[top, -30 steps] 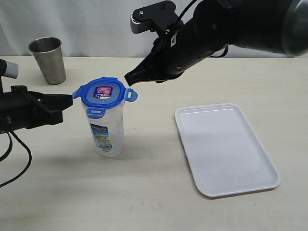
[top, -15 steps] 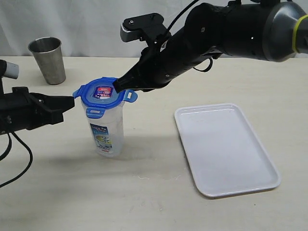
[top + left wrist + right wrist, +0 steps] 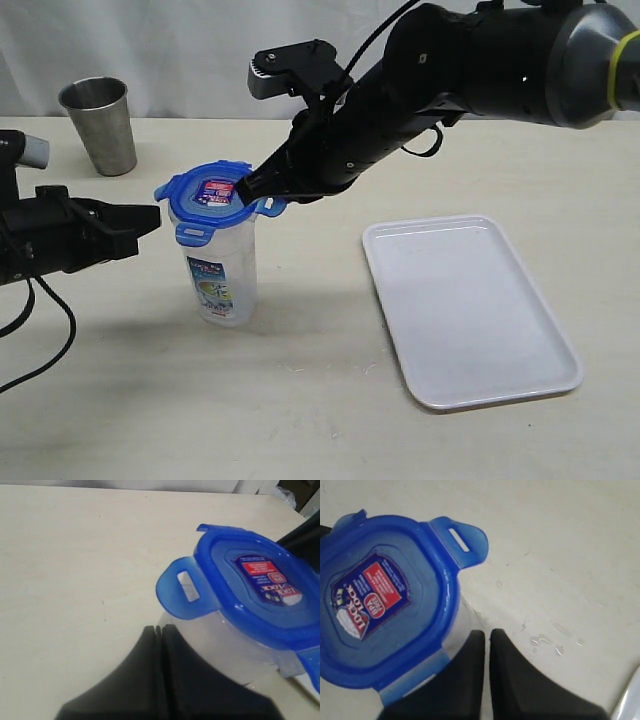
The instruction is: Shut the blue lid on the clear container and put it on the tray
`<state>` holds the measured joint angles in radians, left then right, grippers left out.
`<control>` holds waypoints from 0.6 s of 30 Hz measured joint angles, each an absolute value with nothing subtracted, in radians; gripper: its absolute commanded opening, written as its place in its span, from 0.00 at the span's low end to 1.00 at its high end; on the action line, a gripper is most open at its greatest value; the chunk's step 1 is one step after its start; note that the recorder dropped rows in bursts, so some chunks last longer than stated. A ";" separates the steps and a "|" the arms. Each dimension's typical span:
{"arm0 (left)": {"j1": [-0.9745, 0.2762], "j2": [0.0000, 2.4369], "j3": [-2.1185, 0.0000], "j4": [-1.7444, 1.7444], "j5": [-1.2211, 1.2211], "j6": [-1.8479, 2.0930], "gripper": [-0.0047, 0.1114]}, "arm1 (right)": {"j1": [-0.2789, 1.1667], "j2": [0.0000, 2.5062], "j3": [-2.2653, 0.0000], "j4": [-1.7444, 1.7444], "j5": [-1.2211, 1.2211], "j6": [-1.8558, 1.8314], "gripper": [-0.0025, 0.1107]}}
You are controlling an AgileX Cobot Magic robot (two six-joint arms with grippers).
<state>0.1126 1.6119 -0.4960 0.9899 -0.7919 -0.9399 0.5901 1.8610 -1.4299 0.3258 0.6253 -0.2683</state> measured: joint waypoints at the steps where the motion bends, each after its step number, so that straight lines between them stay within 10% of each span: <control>1: 0.113 1.612 -0.496 0.988 -0.792 -0.937 0.04 | 0.590 1.861 -1.430 0.327 0.628 -0.268 0.06; 18: 0.113 1.612 -0.496 0.972 -0.794 -0.922 0.04 | 0.603 1.861 -1.430 0.332 0.682 -0.277 0.06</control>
